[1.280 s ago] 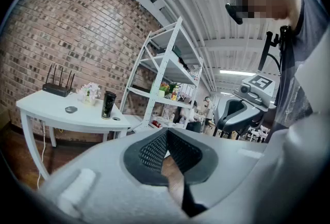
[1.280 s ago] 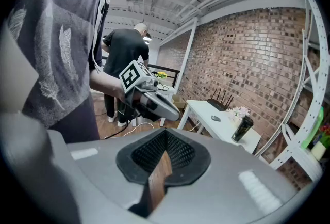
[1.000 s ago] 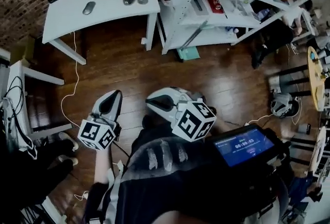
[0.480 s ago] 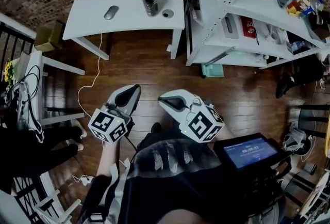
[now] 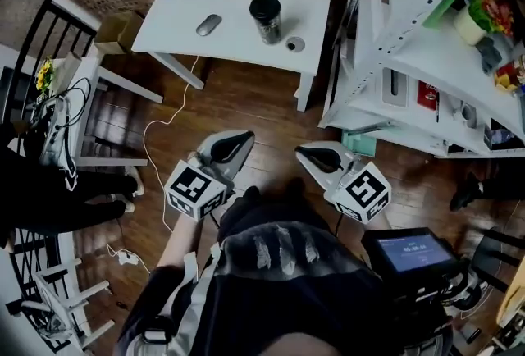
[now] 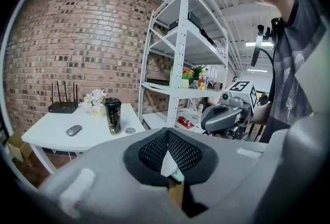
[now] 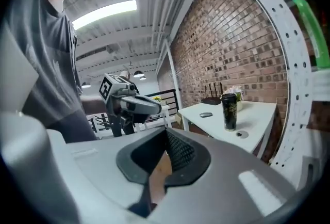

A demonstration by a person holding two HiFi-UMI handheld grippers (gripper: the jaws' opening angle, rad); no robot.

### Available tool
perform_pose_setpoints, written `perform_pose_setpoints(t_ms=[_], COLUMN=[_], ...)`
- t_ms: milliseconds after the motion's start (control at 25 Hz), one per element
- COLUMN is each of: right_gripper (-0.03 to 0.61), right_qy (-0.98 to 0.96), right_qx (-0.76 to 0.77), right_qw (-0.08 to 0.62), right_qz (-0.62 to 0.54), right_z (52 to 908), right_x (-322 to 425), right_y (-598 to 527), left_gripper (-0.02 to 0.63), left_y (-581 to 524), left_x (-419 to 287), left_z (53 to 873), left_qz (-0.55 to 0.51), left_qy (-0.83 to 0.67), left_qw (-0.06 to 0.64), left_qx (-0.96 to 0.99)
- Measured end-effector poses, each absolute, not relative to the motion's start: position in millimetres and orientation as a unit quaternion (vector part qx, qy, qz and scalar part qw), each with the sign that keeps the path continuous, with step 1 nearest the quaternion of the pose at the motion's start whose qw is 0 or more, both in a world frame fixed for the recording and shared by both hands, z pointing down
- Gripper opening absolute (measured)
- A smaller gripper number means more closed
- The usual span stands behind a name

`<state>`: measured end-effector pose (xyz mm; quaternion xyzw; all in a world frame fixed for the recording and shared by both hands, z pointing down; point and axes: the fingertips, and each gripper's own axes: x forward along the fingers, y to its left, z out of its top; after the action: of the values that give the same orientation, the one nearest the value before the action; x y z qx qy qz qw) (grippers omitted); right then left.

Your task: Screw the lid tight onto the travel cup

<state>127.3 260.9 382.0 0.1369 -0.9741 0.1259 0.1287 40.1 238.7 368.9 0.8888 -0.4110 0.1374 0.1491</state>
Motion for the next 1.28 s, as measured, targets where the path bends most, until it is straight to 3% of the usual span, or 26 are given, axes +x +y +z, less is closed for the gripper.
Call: perform_pose_setpoints(t_ms=[200, 640, 1120, 1240, 1280], right_gripper=[0.006, 0.006, 0.006, 0.006, 0.006], right_qy=[-0.976, -0.96, -0.936, -0.928, -0.926], right_qx=[0.125, 0.158, 0.212, 0.219, 0.219], right_qw=[0.126, 0.199, 0.256, 0.275, 0.281], right_qz=[0.125, 0.114, 0.119, 0.124, 0.127], right_z=[379.7, 396.8, 403.4, 414.6, 419.1], right_x=[121.2, 94.3, 5.6, -5.5, -7.7], right_y=[242.0, 192.0, 79.5, 61.3, 57.4], left_gripper=[0.003, 0.003, 0.005, 0.108, 0.172], left_y=[219.0, 129.8, 10.2, -12.6, -20.1], left_x=[29.3, -5.6, -70.6, -70.9, -68.5], left_z=[354.7, 359.7, 354.2, 350.0, 352.9], left_qz=[0.103, 0.049, 0.056, 0.052, 0.07], left_qy=[-0.426, -0.398, -0.276, -0.238, -0.226], left_qw=[0.128, 0.113, 0.08, 0.061, 0.038], left_qx=[0.89, 0.909, 0.956, 0.968, 0.971])
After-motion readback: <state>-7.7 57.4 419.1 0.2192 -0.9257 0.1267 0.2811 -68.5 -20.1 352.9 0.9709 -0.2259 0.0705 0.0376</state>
